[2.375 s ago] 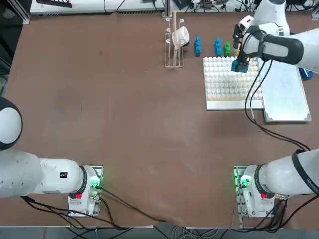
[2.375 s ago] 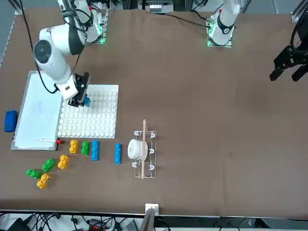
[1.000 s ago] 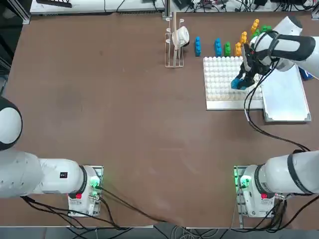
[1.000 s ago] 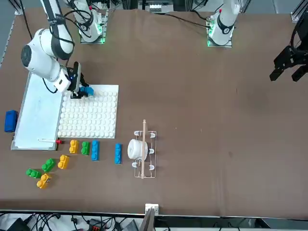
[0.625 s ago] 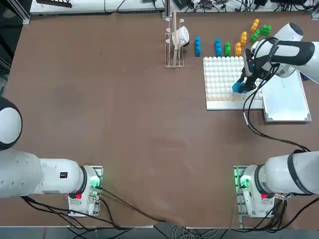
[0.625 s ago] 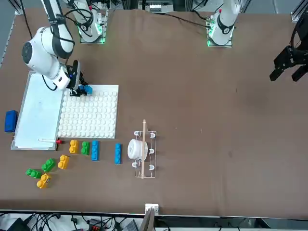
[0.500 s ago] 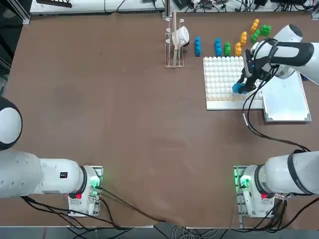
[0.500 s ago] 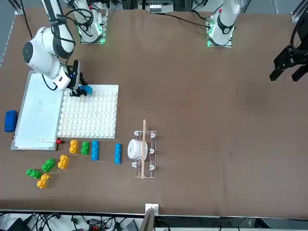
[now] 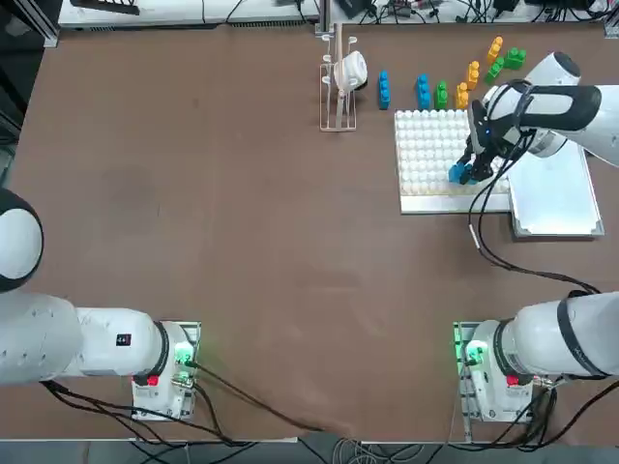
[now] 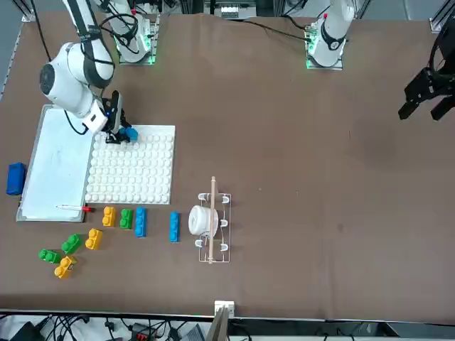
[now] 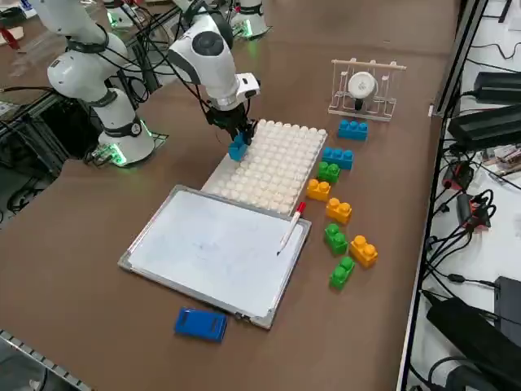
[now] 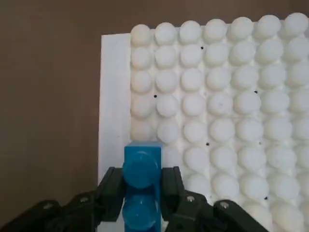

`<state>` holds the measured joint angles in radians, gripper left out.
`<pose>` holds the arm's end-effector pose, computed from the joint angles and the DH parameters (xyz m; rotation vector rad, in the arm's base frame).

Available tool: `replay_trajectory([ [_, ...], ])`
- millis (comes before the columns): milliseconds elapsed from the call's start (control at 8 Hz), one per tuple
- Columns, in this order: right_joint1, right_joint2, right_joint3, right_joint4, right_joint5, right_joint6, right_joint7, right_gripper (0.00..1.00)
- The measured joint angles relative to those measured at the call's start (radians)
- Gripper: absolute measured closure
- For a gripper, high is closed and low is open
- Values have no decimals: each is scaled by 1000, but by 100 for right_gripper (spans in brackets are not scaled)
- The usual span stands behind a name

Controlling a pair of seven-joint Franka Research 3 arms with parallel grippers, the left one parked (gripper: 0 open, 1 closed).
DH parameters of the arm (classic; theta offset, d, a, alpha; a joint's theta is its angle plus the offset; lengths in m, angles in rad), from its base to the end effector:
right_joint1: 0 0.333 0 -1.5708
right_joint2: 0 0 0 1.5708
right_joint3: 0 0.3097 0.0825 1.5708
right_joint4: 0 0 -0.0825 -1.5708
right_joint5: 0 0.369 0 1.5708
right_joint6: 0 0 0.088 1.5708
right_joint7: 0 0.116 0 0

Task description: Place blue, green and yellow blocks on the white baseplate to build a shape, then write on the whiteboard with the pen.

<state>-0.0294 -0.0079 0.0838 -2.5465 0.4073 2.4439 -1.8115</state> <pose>0.4336 0.0264 0.2627 -2.0878 -2.0239 -0.1890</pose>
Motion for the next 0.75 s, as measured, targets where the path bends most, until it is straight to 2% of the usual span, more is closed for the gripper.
replay_trajectory([
  [750, 29, 29, 3, -2, 1, 12, 2, 59],
])
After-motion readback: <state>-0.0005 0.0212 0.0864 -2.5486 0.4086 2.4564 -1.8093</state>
